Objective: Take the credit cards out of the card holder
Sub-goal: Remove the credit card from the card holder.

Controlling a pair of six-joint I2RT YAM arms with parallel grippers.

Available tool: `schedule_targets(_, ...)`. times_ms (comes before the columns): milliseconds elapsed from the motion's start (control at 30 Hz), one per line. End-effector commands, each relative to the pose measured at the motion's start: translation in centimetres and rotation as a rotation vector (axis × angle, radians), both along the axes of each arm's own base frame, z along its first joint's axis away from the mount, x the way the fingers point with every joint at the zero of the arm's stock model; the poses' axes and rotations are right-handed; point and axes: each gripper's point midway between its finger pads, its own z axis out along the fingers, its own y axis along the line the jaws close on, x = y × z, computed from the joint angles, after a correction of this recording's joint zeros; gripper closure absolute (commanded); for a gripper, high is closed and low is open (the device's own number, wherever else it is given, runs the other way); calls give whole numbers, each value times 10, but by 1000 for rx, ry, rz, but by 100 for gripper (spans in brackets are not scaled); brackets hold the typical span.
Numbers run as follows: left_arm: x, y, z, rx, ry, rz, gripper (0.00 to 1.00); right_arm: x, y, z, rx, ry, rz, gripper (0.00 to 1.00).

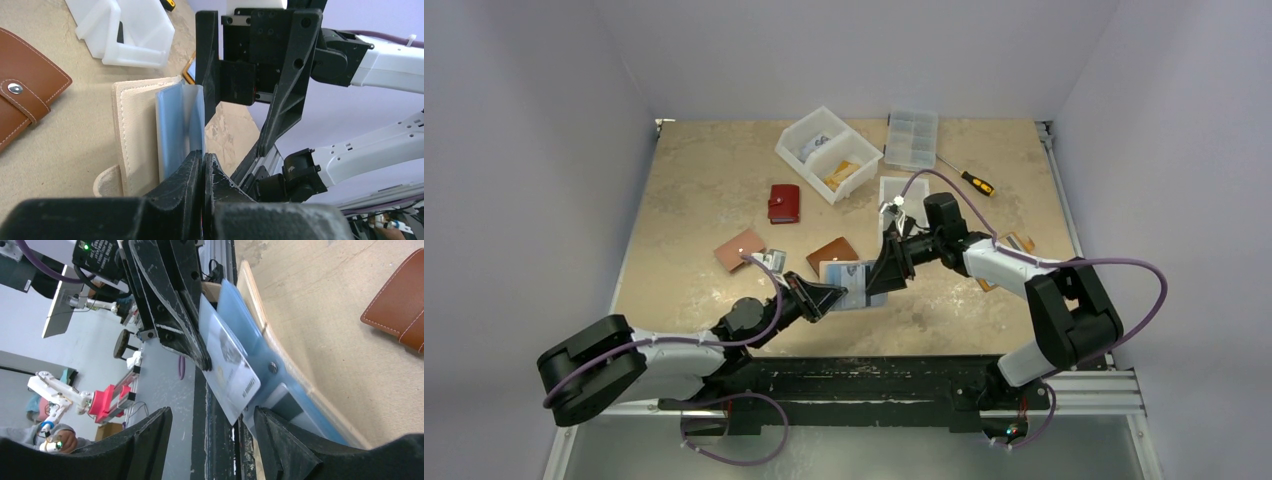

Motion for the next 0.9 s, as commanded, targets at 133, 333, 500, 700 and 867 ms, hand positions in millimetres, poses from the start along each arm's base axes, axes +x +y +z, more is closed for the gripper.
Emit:
schedule_targets(133, -7, -16, 37, -138, -75, -87, 100, 5, 4, 12, 44, 32, -2, 34)
schedule_targets(333, -5, -14, 33, -124, -62, -66, 100, 5, 4, 12, 46, 38, 0, 52)
schedule_targets(500, 0, -5, 25, -108, -40, -18, 100, 6, 5, 10, 46, 40, 2, 60)
schedule_targets(700, 2, 0, 21, -93, -27, 8, 100, 4, 4, 11, 63, 23, 25, 90)
schedule_targets(867, 2, 1, 19, -91, -15, 13, 92, 3, 4, 12, 74, 12, 43, 100)
